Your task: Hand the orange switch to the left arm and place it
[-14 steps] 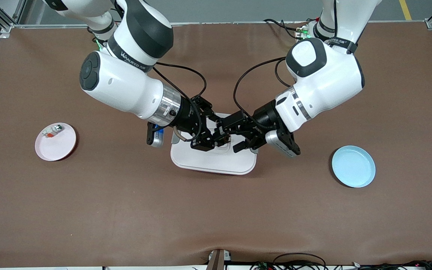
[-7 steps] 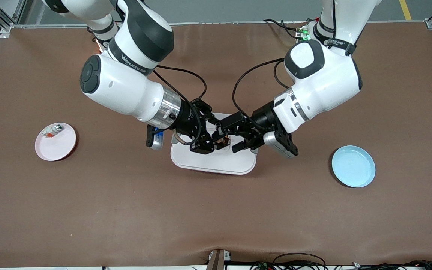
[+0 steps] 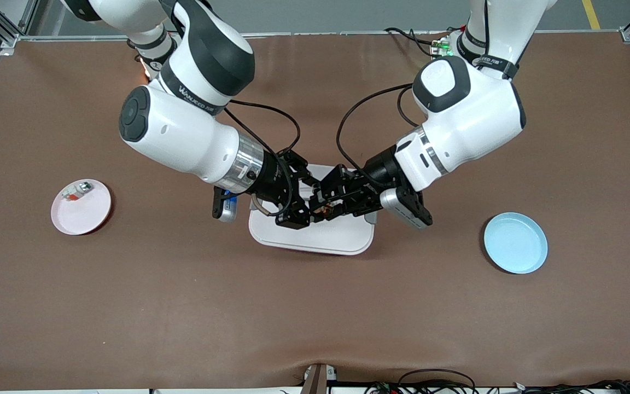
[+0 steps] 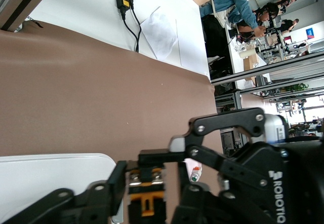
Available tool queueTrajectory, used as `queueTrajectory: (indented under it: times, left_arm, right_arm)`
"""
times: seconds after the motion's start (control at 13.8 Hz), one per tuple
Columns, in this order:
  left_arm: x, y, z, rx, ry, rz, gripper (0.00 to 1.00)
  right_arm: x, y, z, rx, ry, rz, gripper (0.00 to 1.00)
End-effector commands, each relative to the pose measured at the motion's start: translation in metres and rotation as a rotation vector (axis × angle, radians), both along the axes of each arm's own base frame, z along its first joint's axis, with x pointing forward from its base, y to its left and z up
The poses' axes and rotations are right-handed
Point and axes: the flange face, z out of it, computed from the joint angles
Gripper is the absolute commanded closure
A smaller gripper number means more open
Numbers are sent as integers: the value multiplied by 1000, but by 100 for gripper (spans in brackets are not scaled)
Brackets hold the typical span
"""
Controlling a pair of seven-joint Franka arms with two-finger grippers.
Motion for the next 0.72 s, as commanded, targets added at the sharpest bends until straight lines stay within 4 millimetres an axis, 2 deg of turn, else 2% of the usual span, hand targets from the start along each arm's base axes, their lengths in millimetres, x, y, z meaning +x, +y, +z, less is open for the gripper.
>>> queueTrajectory:
  times: [0.0,0.14,0.22,0.36,0.43,0.51,0.65]
  left_arm:
    - [1,-4,-5,14,-24,4,77]
    - [2,-4,-8,14,-22,6,83]
    - [2,-5,-8,14,-22,4,91]
    - [0,-8,-8,14,-23,1,93]
    - [0,-8,-8,14,-22,0,93]
    - [0,-8,-8,14,-22,0,93]
    - [0,-8,-7,13,-23,2,93]
  right_arm:
    - [-2,5,14,14,-8,-7,100]
    - [-1,4,14,14,-9,-7,100]
    - [-1,4,14,14,-11,-5,100]
    - [0,3,14,12,-13,-5,100]
    - [0,2,13,12,-12,-4,84]
    - [0,2,15,12,-13,-6,1]
    - [1,0,15,-9,-31,-1,0]
